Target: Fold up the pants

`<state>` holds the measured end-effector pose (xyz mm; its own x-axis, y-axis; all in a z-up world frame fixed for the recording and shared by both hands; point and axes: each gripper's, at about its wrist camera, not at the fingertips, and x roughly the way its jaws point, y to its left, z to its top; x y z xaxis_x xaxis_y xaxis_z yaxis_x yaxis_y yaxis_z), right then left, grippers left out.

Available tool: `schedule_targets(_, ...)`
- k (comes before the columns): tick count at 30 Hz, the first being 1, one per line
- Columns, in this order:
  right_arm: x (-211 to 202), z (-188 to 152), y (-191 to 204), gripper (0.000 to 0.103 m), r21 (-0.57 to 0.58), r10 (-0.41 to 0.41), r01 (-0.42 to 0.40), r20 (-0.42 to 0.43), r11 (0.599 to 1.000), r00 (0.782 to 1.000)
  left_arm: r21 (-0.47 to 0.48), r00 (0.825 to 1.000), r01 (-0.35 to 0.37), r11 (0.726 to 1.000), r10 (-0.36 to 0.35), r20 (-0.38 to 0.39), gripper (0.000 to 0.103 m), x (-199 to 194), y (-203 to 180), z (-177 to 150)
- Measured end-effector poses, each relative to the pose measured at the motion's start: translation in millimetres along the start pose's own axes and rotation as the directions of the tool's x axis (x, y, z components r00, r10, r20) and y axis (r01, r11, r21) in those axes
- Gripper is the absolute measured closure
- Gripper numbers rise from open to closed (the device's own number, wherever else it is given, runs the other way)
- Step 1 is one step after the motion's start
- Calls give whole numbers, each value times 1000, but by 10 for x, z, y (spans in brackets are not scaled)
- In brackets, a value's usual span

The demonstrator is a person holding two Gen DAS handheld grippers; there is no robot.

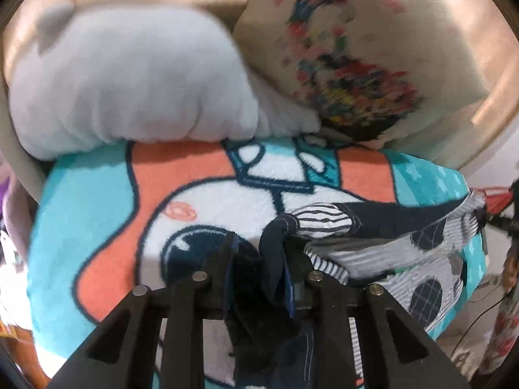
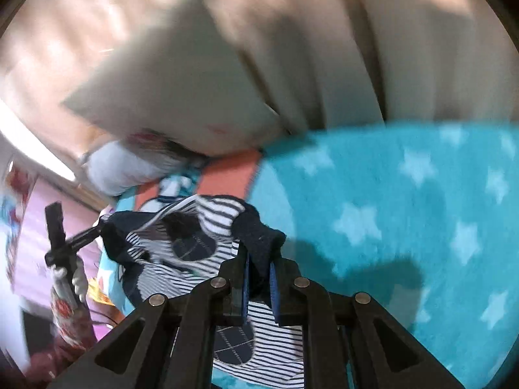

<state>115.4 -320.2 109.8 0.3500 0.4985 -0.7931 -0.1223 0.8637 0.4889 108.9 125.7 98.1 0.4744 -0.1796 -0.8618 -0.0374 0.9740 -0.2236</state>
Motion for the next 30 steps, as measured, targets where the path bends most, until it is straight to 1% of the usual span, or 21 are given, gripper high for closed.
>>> schedule_targets(2,209,16,-228,92,67,-27,29,-26,997,999,-17,999,-12,1000,11,-29,77,183,14,69)
schedule_targets(5,505,52,-480,92,143,-65,70,-37,987,997,-35,997,-36,999,34,-66,74,461,-5,149)
schedule_targets(6,583,63,-522,92,151,-89,92,-32,984,996,-44,996,-47,998,43,-75,71,543,-12,170)
schedule_targets(8,702,99,-602,91,170,-115,118,-26,978,993,-74,995,-56,996,49,-88,71,671,4,204)
schedule_targets(9,753,106,-627,91,178,-135,138,-25,974,990,-100,995,-44,994,34,-96,70,728,33,218)
schedule_targets(10,791,118,-645,85,184,-182,182,-14,966,983,-131,995,-24,991,11,-102,69,772,74,228)
schedule_targets(11,804,120,-658,79,193,-201,198,-4,961,980,-155,994,-8,988,-8,-105,69,794,110,230)
schedule_targets(12,816,129,-693,71,208,-205,199,6,958,979,-183,994,17,983,-37,-106,69,814,160,231)
schedule_targets(14,777,133,-729,66,227,-184,173,29,958,982,-225,990,72,972,-96,-99,68,818,257,224)
schedule_targets(16,635,140,-747,60,227,-217,196,72,954,974,-251,987,107,962,-133,-88,60,790,335,224)
schedule_targets(19,341,96,-705,55,214,-252,218,148,952,956,-270,980,158,950,-183,-71,56,726,399,198)
schedule_targets(20,275,94,-700,55,212,-261,224,163,951,952,-269,979,167,949,-193,-72,54,717,403,194)
schedule_targets(22,94,50,-628,54,200,-289,249,207,948,935,-258,981,159,953,-182,-67,53,682,406,178)
schedule_targets(24,-12,27,-507,54,168,-297,262,240,950,924,-234,984,145,961,-164,-64,53,638,396,171)
schedule_targets(25,-52,14,-436,54,148,-295,264,251,953,922,-224,987,134,965,-149,-54,53,598,382,161)
schedule_targets(27,-94,-41,-184,54,80,-273,261,271,962,923,-201,993,110,973,-116,-21,53,481,370,139)
schedule_targets(30,-37,-115,202,54,-20,-212,225,259,974,942,-184,997,64,981,-55,50,53,243,325,20)
